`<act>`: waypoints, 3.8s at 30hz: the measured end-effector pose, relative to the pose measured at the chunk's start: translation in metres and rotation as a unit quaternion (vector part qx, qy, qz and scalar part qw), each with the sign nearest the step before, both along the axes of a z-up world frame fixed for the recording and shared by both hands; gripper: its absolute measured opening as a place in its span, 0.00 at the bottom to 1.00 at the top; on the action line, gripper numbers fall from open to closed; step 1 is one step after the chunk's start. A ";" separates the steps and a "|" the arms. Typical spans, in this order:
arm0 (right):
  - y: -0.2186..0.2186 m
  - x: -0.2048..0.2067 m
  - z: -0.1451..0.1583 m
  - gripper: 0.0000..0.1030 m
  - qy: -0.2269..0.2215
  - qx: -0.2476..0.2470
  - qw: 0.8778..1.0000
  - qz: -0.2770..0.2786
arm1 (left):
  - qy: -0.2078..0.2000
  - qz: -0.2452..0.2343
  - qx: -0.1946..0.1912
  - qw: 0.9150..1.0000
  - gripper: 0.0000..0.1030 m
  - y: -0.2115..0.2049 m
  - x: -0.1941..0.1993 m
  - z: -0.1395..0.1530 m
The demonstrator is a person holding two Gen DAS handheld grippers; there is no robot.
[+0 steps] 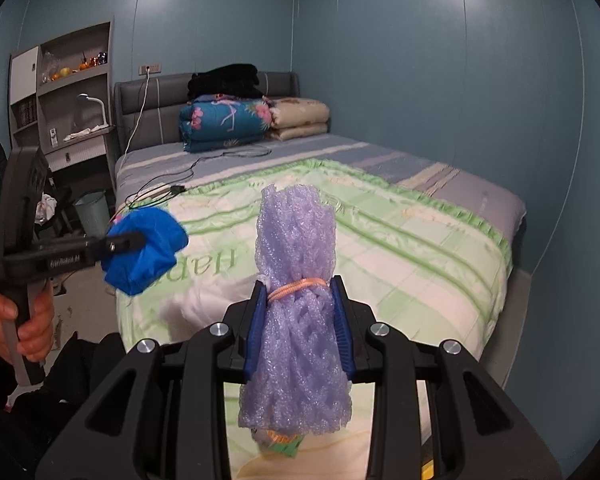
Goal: Collect trash
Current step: 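Carry the blue bag and purple net over the yellow-rimmed bin with both tools, then open the left tool over the bin while the right tool releases the purple net, then move both tools back to the bed toward the green snack packet and orange peels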
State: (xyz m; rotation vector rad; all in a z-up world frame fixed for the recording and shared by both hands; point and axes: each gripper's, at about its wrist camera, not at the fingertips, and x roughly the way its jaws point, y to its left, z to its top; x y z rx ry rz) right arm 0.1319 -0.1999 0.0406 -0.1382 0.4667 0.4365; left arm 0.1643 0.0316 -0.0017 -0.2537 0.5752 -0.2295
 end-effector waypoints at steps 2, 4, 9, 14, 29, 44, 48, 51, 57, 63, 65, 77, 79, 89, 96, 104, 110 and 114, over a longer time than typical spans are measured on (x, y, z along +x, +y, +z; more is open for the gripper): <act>0.000 -0.001 0.008 0.28 -0.008 0.002 1.000 -0.002 | -0.002 -0.003 -0.005 1.000 0.10 0.001 -0.002 0.001; -0.003 -0.001 0.016 0.28 -0.019 0.004 1.000 -0.004 | -0.004 -0.007 -0.006 1.000 0.10 0.001 -0.004 0.002; -0.010 -0.011 0.034 0.28 -0.038 0.006 0.999 -0.017 | -0.014 -0.021 -0.012 1.000 0.10 -0.004 -0.010 0.007; -0.022 -0.024 0.046 0.28 -0.055 0.000 0.998 -0.043 | -0.030 -0.048 -0.016 0.998 0.10 -0.017 -0.016 0.019; -0.093 -0.072 0.061 0.28 -0.082 0.006 0.985 -0.149 | -0.056 -0.151 -0.002 0.987 0.10 -0.103 -0.025 0.046; -0.175 -0.105 0.033 0.29 -0.057 0.027 0.962 -0.265 | -0.054 -0.274 -0.002 0.960 0.10 -0.211 -0.035 0.042; -0.195 -0.107 0.016 0.29 -0.034 0.039 0.956 -0.290 | -0.039 -0.311 0.004 0.950 0.10 -0.244 -0.036 0.029; -0.211 -0.109 0.002 0.29 -0.016 0.052 0.951 -0.305 | -0.025 -0.335 0.003 0.942 0.10 -0.265 -0.036 0.016; -0.231 -0.106 -0.026 0.29 0.020 0.068 0.941 -0.332 | 0.018 -0.370 0.002 0.929 0.09 -0.297 -0.033 -0.016; -0.244 -0.103 -0.053 0.29 0.063 0.099 0.932 -0.342 | 0.053 -0.389 0.021 0.919 0.09 -0.318 -0.033 -0.043; -0.247 -0.105 -0.059 0.30 0.074 0.106 0.930 -0.344 | 0.070 -0.395 0.024 0.916 0.09 -0.325 -0.033 -0.054; -0.259 -0.100 -0.070 0.43 0.098 0.120 0.917 -0.366 | 0.098 -0.413 0.026 0.905 0.10 -0.334 -0.037 -0.078; -0.262 -0.099 -0.069 0.48 0.098 0.127 0.915 -0.370 | 0.096 -0.411 0.026 0.906 0.17 -0.332 -0.039 -0.076; -0.271 -0.105 -0.067 0.53 0.091 0.137 0.906 -0.391 | 0.073 -0.402 0.017 0.913 0.59 -0.321 -0.043 -0.065; -0.269 -0.107 -0.061 0.53 0.084 0.137 0.909 -0.385 | 0.071 -0.389 0.008 0.919 0.60 -0.309 -0.037 -0.058; -0.260 -0.104 -0.054 0.53 0.075 0.131 0.916 -0.372 | 0.054 -0.365 0.008 0.930 0.62 -0.289 -0.029 -0.045; -0.245 -0.099 -0.043 0.58 0.056 0.123 0.928 -0.346 | 0.035 -0.322 0.011 0.946 0.66 -0.259 -0.014 -0.029; -0.231 -0.094 -0.034 0.64 0.040 0.120 0.938 -0.322 | 0.018 -0.287 0.014 0.958 0.73 -0.233 -0.005 -0.016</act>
